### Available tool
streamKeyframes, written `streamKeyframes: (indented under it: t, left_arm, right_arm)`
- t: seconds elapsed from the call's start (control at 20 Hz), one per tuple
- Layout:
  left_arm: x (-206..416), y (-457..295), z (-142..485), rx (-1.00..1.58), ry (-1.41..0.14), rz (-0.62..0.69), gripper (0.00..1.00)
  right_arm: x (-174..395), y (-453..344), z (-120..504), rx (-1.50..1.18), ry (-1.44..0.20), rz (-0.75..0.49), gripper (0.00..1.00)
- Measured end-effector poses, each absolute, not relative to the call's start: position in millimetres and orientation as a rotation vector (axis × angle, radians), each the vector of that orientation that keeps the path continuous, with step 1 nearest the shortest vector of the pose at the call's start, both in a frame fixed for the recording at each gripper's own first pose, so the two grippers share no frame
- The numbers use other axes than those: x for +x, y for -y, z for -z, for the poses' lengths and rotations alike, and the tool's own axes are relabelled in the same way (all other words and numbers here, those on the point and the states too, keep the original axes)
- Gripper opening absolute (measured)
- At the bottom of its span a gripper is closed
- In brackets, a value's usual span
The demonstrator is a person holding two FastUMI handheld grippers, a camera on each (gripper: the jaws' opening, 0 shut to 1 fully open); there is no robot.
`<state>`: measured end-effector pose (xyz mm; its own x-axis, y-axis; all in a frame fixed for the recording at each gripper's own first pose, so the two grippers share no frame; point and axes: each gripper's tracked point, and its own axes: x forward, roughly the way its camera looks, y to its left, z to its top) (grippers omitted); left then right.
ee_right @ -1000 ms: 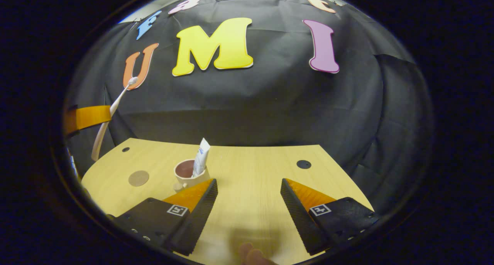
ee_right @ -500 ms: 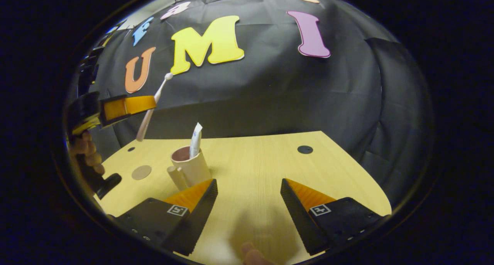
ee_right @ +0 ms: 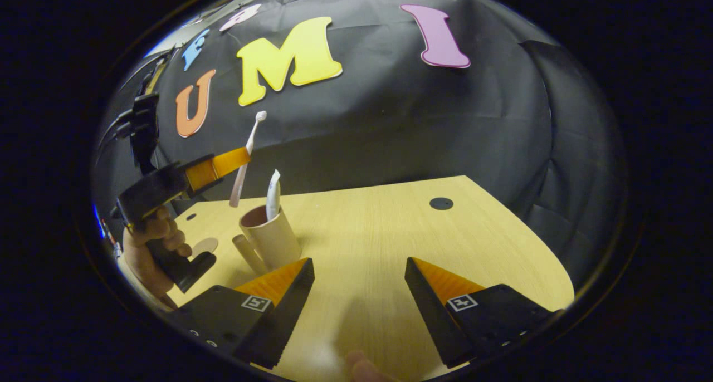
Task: Put the toothbrush and toothpaste on the desktop into the cup, then pick up the cup and place it on the coaster on the desktop.
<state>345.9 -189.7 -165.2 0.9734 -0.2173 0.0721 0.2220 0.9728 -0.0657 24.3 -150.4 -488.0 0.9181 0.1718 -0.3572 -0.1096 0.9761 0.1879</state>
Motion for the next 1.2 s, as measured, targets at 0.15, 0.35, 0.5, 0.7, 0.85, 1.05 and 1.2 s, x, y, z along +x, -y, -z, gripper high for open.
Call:
streamKeyframes:
  t: [0.15, 0.35, 0.5, 0.7, 0.85, 1.05, 1.2]
  left_arm:
    - [352, 190, 175, -0.097, 0.060, 0.239, 0.05]
    - [353, 191, 186, -0.086, 0.049, 0.242, 0.05]
    - [351, 193, 189, -0.074, 0.051, 0.250, 0.05]
    - [354, 190, 196, -0.080, 0.048, 0.243, 0.05]
    - [356, 187, 199, -0.080, 0.046, 0.230, 0.05]
    - [354, 193, 203, -0.087, 0.036, 0.243, 0.08]
    - [352, 196, 204, -0.081, 0.033, 0.256, 0.10]
  right_arm:
    - [23, 151, 491, 0.193, -0.392, -0.156, 0.97]
    - [25, 150, 499, 0.200, -0.406, -0.152, 0.97]
    - [25, 150, 503, 0.202, -0.416, -0.151, 0.97]
    - [25, 148, 507, 0.214, -0.426, -0.151, 0.98]
    - [27, 150, 508, 0.208, -0.425, -0.151, 0.98]
    - [28, 151, 510, 0.212, -0.430, -0.151, 0.97]
    - [28, 153, 510, 0.210, -0.427, -0.147, 0.97]
